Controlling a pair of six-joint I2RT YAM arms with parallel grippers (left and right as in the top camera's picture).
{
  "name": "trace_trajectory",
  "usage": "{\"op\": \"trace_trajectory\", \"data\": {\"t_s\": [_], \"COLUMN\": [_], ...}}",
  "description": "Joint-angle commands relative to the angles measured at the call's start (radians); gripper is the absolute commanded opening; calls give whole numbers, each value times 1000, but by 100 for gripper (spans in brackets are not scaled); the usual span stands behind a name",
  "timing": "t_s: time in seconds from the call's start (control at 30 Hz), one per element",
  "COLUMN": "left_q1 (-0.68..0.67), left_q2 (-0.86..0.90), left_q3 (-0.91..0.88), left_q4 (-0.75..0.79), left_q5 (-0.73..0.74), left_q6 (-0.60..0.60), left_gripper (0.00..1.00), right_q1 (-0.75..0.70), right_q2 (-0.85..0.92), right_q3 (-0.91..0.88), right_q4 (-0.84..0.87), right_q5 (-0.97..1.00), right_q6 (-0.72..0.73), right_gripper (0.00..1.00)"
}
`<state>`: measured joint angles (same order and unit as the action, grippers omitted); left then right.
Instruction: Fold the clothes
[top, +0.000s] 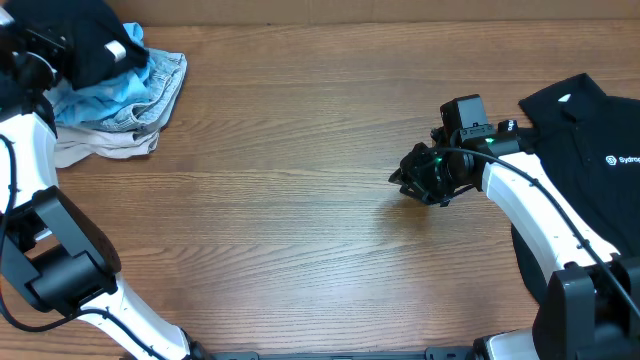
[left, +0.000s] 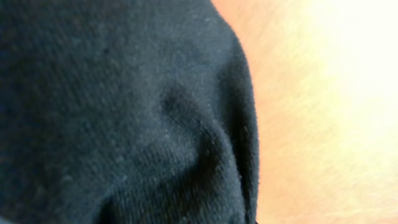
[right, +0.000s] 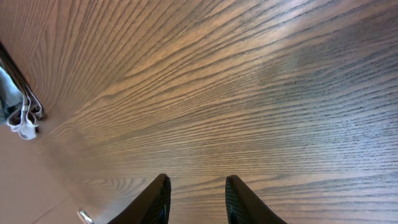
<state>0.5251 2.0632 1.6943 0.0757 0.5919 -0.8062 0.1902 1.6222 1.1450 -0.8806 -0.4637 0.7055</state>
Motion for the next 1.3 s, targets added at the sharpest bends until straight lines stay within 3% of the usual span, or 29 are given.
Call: {"op": "trace_trajectory", "data": {"t_s": [0.0,0.13,0.17,0.2,0.23,0.27,0.3,0.47,0.7,0.87,1.13,1.27], "left_q1": [4,-3,-3,-2,2,7,13,62,140,148,42,-37], "left_q2": [-8,13,26,39,53,66,79,100,6,-111,-293,-354], "left_q3": [18,18,18,18,18,18,18,18,42,163,323,325], "left_q4": [14,-94,-118,-147,-181,-218,-259,-486,-597,-720,-899,-935], "left_q5": [-9,-80,-93,-105,-122,-149,-184,-383,-325,-259,-195,-259], "left_q6": [-103,-33,-14,-2,18,47,85,251,317,468,735,762], "left_gripper": [4,5,14,27,47,68,100,100,100,100,100,100], "right_q1": [0,0,0,0,0,0,0,0,0,0,0,0], "right_q2": [-5,-5,-5,-5,-5,-5,-5,-5,-5,-6,-39,-91], "right_q3": [15,15,15,15,15,15,15,15,15,16,16,16], "right_q4": [10,12,13,14,14,14,11,-8,13,48,82,82], "right_q5": [19,20,20,19,19,19,18,19,19,19,19,19], "right_q6": [1,1,1,1,1,1,1,0,-4,-37,-114,-190], "right_gripper": [33,33,33,32,33,33,33,33,32,32,32,33]}}
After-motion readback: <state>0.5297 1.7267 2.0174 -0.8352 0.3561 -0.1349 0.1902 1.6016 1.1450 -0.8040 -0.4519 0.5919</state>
